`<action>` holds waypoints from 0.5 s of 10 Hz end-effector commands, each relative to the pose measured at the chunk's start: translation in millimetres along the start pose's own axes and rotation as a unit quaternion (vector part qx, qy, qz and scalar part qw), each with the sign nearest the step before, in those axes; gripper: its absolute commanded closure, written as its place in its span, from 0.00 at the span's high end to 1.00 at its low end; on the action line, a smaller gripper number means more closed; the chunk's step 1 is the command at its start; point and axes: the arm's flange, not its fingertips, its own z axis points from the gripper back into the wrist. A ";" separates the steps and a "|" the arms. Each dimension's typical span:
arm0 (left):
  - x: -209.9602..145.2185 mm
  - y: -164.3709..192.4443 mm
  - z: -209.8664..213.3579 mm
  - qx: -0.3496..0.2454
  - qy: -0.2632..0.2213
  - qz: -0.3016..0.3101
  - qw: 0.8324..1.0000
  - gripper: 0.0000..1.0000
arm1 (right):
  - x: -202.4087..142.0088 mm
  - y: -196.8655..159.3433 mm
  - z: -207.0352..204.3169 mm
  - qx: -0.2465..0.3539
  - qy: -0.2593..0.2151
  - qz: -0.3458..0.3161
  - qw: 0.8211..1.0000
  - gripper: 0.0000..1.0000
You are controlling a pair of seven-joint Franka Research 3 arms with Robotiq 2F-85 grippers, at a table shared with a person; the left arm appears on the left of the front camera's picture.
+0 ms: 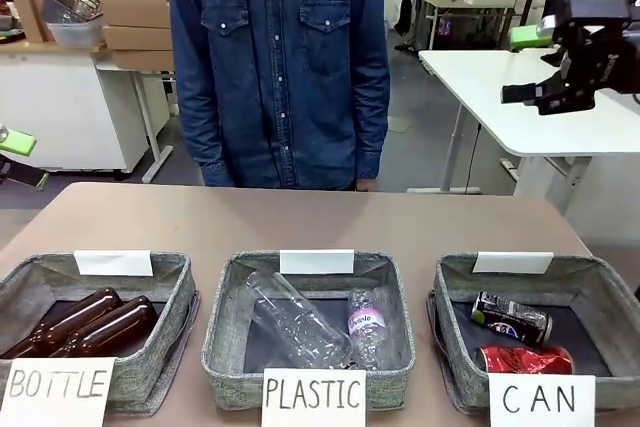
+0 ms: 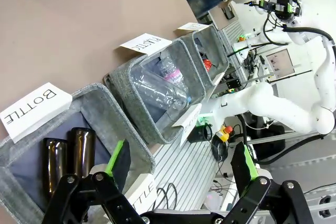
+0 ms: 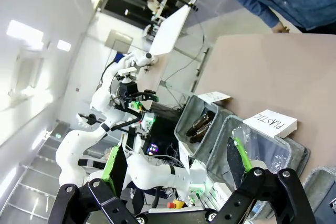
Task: Sort the can waste into the basket.
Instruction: Pick up the can waste from the table and place it in the right Fabric basket.
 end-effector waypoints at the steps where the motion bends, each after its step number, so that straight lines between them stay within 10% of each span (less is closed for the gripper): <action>1: -0.8 -2.0 -1.5 -0.005 -0.004 0.001 1.000 1.00 | -1.9 0.2 -0.2 0.004 0.001 -0.002 1.000 1.00; 5: -0.8 -2.0 -1.5 -0.005 -0.004 0.001 1.000 1.00 | -1.9 0.2 -0.2 0.004 0.001 -0.002 1.000 1.00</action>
